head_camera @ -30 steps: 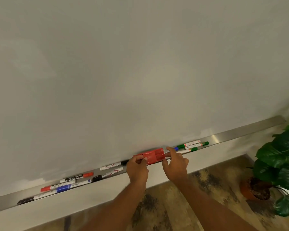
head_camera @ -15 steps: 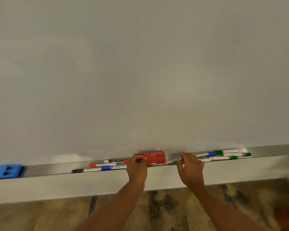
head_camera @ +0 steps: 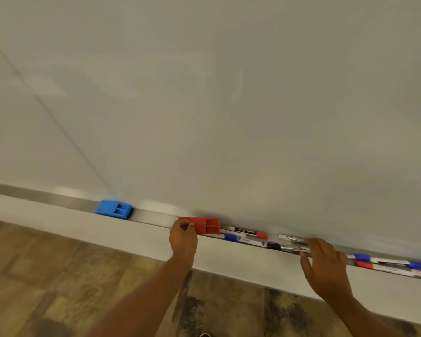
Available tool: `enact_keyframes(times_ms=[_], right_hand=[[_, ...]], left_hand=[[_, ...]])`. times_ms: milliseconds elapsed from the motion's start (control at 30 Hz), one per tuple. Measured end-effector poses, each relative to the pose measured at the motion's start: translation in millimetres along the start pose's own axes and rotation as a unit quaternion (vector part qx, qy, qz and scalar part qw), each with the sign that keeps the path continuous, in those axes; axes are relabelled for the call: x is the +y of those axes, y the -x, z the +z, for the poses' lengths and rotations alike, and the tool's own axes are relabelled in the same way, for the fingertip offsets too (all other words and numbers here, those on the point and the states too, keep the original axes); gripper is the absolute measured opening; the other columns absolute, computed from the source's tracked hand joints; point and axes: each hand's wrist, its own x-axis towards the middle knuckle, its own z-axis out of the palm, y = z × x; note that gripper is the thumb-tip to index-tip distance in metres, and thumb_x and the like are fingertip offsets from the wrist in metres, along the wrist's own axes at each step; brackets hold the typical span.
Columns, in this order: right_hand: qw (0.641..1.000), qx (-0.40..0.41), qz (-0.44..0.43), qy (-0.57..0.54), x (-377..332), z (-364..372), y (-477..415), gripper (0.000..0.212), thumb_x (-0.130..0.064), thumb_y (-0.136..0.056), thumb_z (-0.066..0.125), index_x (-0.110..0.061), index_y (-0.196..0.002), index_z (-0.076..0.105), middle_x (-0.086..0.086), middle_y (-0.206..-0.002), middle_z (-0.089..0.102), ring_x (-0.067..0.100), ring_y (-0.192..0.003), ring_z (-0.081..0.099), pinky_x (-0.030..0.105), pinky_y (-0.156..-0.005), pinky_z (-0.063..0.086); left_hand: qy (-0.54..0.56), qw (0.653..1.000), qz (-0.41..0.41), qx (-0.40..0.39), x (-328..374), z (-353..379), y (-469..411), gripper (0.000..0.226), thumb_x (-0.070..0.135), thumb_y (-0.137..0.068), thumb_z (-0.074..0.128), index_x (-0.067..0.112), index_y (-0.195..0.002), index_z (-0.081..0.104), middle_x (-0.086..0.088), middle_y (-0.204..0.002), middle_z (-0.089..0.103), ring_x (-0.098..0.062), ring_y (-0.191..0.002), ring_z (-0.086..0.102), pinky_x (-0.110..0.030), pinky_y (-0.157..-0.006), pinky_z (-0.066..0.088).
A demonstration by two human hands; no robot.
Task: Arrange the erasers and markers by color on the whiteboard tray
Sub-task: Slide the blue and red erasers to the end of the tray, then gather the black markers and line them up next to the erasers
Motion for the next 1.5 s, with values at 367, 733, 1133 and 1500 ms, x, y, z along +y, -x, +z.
enact_keyframes(times_ms=[367, 733, 1133, 1500], right_hand=[[0.999, -0.008, 0.001, 0.047, -51, 23, -7, 0.044, -0.025, -0.081, 0.08, -0.012, -0.121, 0.065, 0.012, -0.115, 0.068, 0.037, -0.104, 0.065, 0.058, -0.09, 0.047], [0.998, -0.015, 0.026, 0.056, -88, 27, -13, 0.043, -0.028, -0.087, 0.074, -0.009, -0.125, 0.063, 0.016, -0.121, 0.069, 0.042, -0.111, 0.065, 0.064, -0.096, 0.045], [0.999, -0.003, -0.002, 0.05, -115, 37, -12, 0.046, -0.027, -0.086, 0.075, -0.013, -0.127, 0.059, 0.014, -0.124, 0.067, 0.038, -0.115, 0.062, 0.059, -0.095, 0.047], [0.999, -0.012, -0.041, 0.02, -156, 52, -18, 0.04, -0.029, -0.091, 0.073, -0.014, -0.127, 0.064, 0.008, -0.124, 0.067, 0.031, -0.115, 0.062, 0.053, -0.097, 0.048]], left_hand=[[-0.058, 0.998, -0.005, 0.037, 20, -101, -97, 0.018, 0.003, -0.099, 0.052, 0.004, -0.111, 0.065, -0.01, -0.094, 0.066, -0.026, -0.084, 0.061, -0.036, -0.074, 0.047], [-0.111, 0.993, -0.016, -0.027, 12, -135, -165, 0.023, -0.001, -0.097, 0.051, 0.0, -0.113, 0.068, -0.013, -0.094, 0.064, -0.027, -0.082, 0.056, -0.033, -0.068, 0.045], [-0.152, 0.987, 0.0, -0.062, -1, -141, -191, 0.025, 0.007, -0.104, 0.057, 0.001, -0.126, 0.067, -0.021, -0.122, 0.071, -0.035, -0.106, 0.065, -0.038, -0.086, 0.051], [-0.255, 0.93, 0.263, -0.002, -9, -105, -136, 0.028, 0.014, -0.1, 0.062, 0.011, -0.127, 0.066, -0.013, -0.126, 0.066, -0.032, -0.117, 0.059, -0.044, -0.1, 0.048]])
